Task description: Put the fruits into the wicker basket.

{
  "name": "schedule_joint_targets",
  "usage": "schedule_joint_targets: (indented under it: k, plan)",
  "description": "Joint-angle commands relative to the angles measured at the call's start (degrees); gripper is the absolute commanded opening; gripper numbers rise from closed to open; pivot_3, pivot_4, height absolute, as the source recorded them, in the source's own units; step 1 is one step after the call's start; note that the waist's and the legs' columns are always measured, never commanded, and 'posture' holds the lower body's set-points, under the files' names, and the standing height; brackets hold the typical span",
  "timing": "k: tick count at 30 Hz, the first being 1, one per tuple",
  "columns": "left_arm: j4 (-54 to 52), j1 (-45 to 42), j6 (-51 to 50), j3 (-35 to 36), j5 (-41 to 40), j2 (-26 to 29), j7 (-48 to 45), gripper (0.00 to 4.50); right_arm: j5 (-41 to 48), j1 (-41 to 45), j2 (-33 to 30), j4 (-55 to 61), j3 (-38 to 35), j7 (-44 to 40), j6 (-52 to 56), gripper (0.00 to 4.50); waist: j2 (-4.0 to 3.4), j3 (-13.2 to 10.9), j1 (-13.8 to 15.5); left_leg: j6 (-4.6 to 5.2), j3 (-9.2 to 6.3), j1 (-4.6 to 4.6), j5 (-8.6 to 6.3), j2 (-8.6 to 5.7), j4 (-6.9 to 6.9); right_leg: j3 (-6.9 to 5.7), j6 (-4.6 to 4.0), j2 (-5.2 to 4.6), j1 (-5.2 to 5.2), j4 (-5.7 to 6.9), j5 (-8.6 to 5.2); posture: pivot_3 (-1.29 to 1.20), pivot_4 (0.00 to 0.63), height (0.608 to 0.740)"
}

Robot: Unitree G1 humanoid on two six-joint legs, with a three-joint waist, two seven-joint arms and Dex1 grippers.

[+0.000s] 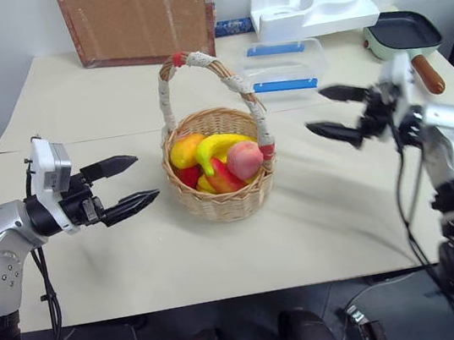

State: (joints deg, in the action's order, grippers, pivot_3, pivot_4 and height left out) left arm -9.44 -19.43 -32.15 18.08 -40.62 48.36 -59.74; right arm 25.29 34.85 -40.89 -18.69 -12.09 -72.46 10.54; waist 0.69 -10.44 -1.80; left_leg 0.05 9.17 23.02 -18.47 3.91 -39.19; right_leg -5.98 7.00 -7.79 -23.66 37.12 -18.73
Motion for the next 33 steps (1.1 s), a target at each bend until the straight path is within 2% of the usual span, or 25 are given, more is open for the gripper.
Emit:
schedule_joint_targets:
  k: [1,4,6,11,14,19,25,28,33]
  plan:
    - [-0.1,-0.1,1.1,1.7,-1.5,0.3,-1.9,4.50,8.3,-7.7,-0.6,21.6,-2.2,3.6,8.4,4.47,0.00,0.0,-0.3,-0.01,-0.03,-0.04,0.00,0.02,0.00,0.03,0.00,0.02,0.00,0.03,0.00,0.00,0.150,0.740]
    - [0.6,0.0,1.2,1.4,-1.2,0.3,-2.6,4.50,12.0,-11.3,1.4,32.1,-1.6,9.9,13.7,4.47,0.00,0.0,-0.5,-0.08,-0.13,-0.28,0.04,0.06,0.04,0.18,-0.01,0.11,0.03,0.21,0.00,0.00,0.150,0.740]
    - [0.7,-0.3,1.1,0.5,-1.0,-0.1,-2.8,4.50,12.5,-10.2,5.8,36.5,1.4,17.3,17.5,4.47,0.01,0.0,-0.3,-0.09,-0.29,-0.38,0.05,0.05,0.05,0.24,-0.01,0.10,0.08,0.24,0.00,0.00,0.150,0.740]
    - [1.3,-1.6,1.1,-1.1,-0.5,-0.7,-2.9,4.50,9.9,-4.9,13.8,37.1,7.8,26.0,19.5,4.47,0.03,0.0,0.3,-0.08,-0.36,-0.48,0.04,0.02,0.05,0.28,-0.03,0.08,0.16,0.24,0.00,0.00,0.150,0.740]
    - [1.7,-1.9,1.7,-1.7,0.3,-0.4,-3.6,4.50,7.8,-2.6,16.3,34.4,10.9,26.9,18.3,3.87,0.03,0.0,0.4,-0.07,-0.42,-0.34,0.03,-0.01,0.04,0.18,-0.03,0.06,0.13,0.22,0.00,0.00,0.150,0.740]
    - [1.3,-2.0,1.8,-1.2,0.3,-0.2,-3.3,4.50,7.0,-0.4,17.4,31.9,12.5,25.8,17.2,2.17,0.04,0.0,0.2,-0.06,-0.39,-0.26,0.03,-0.02,0.04,0.12,-0.03,0.06,0.09,0.19,0.00,0.00,0.150,0.740]
    - [0.6,-2.2,2.0,-0.9,-0.2,-0.6,-2.7,4.50,8.9,-3.9,12.8,33.5,10.0,20.3,16.0,0.20,0.04,0.0,0.4,-0.06,-0.41,-0.25,0.03,-0.02,0.04,0.09,-0.03,0.06,0.11,0.19,0.00,0.00,0.150,0.740]
    - [1.1,-3.1,2.3,-1.9,-0.2,-1.6,-2.6,4.50,11.4,-6.7,11.2,36.1,4.4,21.6,15.3,0.20,0.04,0.0,0.5,-0.05,-0.41,-0.23,0.02,-0.02,0.04,0.07,-0.03,0.06,0.12,0.13,0.00,0.00,0.150,0.740]
    - [3.1,-5.4,3.1,-4.1,0.8,-3.4,-3.3,4.50,12.0,-12.8,9.0,39.4,-7.6,29.8,15.2,0.20,0.04,0.0,1.1,-0.05,-0.40,-0.17,0.02,-0.04,0.01,0.04,-0.03,0.05,0.11,0.09,0.00,0.00,0.150,0.740]
